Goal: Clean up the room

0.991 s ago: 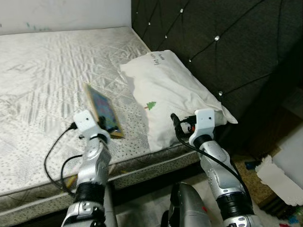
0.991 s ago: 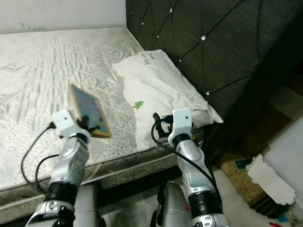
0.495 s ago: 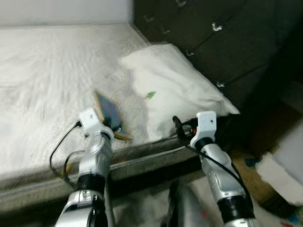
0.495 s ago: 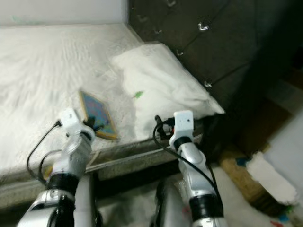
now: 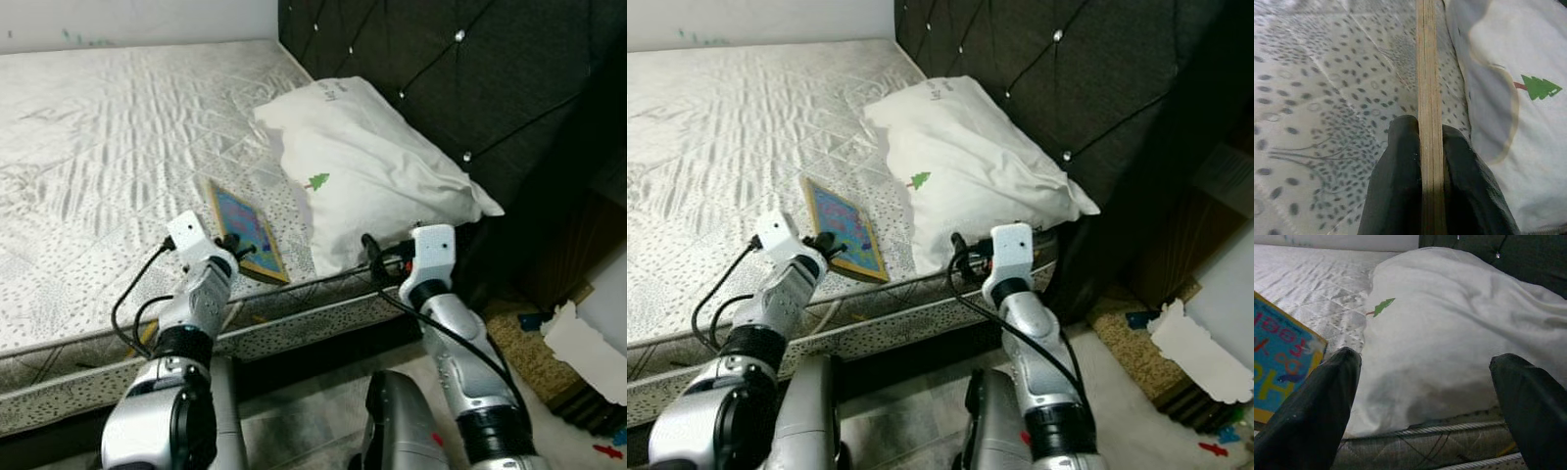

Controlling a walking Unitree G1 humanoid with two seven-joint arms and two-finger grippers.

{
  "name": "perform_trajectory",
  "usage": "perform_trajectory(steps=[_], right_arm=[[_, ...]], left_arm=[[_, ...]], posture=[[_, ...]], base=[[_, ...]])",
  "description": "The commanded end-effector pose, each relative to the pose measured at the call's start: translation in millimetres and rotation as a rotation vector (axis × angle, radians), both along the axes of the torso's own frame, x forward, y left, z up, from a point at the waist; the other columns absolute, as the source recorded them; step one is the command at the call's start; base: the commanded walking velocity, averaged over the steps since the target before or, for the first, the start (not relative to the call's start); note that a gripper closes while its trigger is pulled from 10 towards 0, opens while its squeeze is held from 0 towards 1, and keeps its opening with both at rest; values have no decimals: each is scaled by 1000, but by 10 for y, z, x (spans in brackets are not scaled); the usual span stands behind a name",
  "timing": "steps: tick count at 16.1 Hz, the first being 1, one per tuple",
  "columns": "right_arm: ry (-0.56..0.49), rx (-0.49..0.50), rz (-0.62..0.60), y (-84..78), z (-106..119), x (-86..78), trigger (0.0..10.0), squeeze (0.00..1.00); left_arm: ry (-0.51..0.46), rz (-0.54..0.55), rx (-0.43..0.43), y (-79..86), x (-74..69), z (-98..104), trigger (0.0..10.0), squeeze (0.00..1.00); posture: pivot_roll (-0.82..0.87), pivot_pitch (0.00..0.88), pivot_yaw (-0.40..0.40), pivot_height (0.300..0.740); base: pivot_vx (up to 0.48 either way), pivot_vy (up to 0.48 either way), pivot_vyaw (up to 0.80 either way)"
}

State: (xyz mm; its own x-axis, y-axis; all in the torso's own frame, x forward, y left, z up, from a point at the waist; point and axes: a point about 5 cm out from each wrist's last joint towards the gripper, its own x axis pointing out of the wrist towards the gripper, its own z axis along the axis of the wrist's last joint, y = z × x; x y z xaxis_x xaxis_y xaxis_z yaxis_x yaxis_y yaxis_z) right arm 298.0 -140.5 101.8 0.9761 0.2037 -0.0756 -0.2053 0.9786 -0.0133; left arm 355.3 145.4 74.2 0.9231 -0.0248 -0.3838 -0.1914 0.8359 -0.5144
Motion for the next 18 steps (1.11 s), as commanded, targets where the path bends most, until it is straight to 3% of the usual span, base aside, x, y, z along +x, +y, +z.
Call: perform_trajectory(steps=[1,5,9,12,14,18], right_arm=[[-13,-7,-13,-74,55,-19,10000,0],[3,-85,-59,-402,79,-269,10000,0],[12,-115,-80,-549,186,-427,10000,0],[24,-130,-73,-566,192,-479,10000,0],[47,-146,-71,-612,176,-524,10000,0],[51,-158,-66,-623,209,-485,10000,0]], left_arm=[[-27,-27,-20,-41,49,64,10000,0],[-79,-37,-62,9,135,150,10000,0],[-75,-44,-129,-64,185,178,10000,0],[-60,-29,-163,-94,183,159,10000,0],[-24,17,-154,-43,161,103,10000,0],[-47,88,-159,119,160,113,10000,0]], posture=[[-18,0,-43,546],[-106,0,-33,546],[-162,0,-34,546],[-171,0,-41,546],[-172,0,-53,546],[-167,0,-64,546]], base=[[0,0,0],[0,0,0],[0,0,0],[0,0,0],[0,0,0],[0,0,0]])
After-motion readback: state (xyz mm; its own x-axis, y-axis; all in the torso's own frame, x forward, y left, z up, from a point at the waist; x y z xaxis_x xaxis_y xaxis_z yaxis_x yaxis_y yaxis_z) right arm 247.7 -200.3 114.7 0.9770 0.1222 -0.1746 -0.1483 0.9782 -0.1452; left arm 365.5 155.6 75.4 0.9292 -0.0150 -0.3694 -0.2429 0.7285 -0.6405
